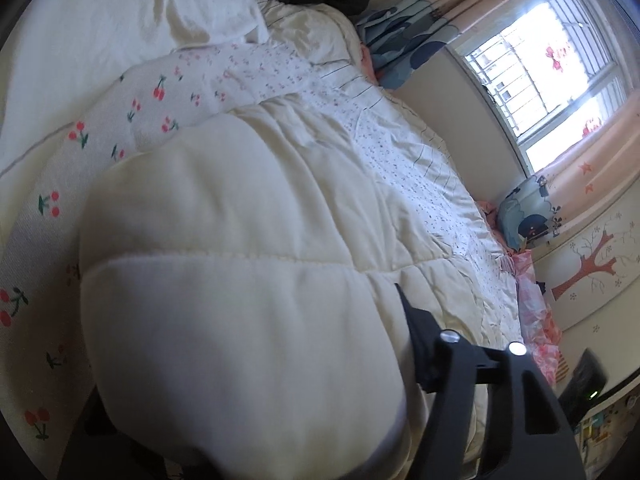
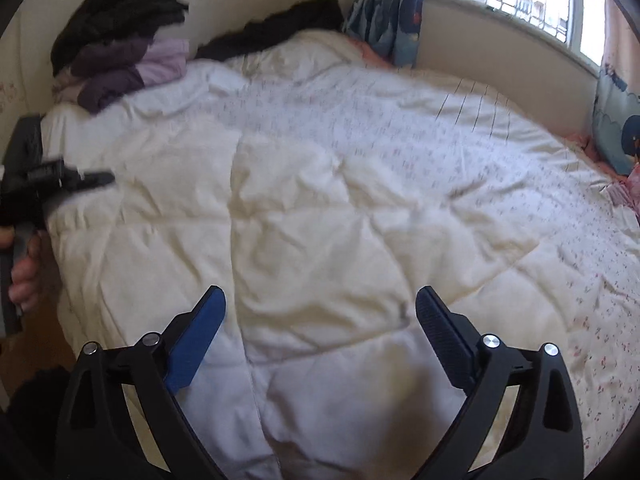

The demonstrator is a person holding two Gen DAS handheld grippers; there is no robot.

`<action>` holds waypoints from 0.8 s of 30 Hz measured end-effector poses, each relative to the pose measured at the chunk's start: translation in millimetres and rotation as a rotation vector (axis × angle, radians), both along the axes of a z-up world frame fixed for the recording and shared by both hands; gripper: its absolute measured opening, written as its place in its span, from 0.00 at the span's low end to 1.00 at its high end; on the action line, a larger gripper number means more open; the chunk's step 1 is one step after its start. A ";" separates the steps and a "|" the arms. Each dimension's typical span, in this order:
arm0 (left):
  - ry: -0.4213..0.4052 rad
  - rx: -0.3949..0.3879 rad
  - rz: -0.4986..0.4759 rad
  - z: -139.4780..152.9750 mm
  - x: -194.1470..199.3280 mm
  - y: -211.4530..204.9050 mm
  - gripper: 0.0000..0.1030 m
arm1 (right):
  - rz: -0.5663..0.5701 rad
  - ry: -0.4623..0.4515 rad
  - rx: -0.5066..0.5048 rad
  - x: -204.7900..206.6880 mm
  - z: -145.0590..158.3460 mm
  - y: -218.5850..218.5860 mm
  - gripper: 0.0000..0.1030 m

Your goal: Fold large clothes

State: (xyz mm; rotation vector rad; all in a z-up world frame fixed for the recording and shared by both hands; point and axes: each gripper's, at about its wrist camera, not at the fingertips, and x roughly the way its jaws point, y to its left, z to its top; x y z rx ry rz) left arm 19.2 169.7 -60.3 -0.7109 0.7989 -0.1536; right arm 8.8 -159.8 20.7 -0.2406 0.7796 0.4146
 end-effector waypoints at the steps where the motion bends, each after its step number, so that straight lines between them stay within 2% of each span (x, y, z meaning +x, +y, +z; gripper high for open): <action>1: -0.006 0.003 0.002 2.1 -0.6 -0.8 0.57 | -0.009 -0.009 0.004 3.2 2.8 0.1 0.90; 2: -0.013 0.008 0.007 5.2 -1.7 -2.2 0.56 | -0.023 -0.001 -0.001 10.1 0.3 0.5 0.90; 4: -0.026 0.020 0.011 10.9 -3.1 -5.1 0.54 | -0.032 0.078 -0.049 25.1 -22.7 3.9 0.92; 6: -0.046 0.034 0.002 20.1 -3.6 -10.0 0.52 | -0.023 0.114 -0.042 31.6 -42.5 4.2 0.93; 10: -0.069 0.029 -0.004 39.6 -3.0 -13.3 0.51 | -0.015 0.125 -0.037 32.3 -43.3 0.7 0.93; 12: -0.032 -0.002 0.001 35.2 2.9 -8.1 0.51 | -0.010 0.130 -0.021 33.2 -43.6 -2.9 0.93; 14: 0.020 -0.073 0.028 21.3 7.2 3.8 0.51 | -0.018 0.131 -0.004 37.5 -37.7 -5.1 0.93; 16: 0.057 -0.119 0.068 5.9 7.5 14.3 0.53 | 0.012 0.078 0.072 24.8 -19.4 -1.7 0.93; 17: 0.061 -0.139 0.076 1.4 6.7 16.9 0.53 | 0.031 0.061 0.079 17.9 -14.3 4.1 0.93; 21: 0.075 -0.203 0.097 -3.5 2.7 20.5 0.56 | 0.066 0.143 0.022 18.5 -44.2 13.6 0.93; 24: 0.072 -0.186 0.099 -1.3 -2.3 19.3 0.57 | 0.075 0.156 0.045 18.7 -44.2 7.3 0.93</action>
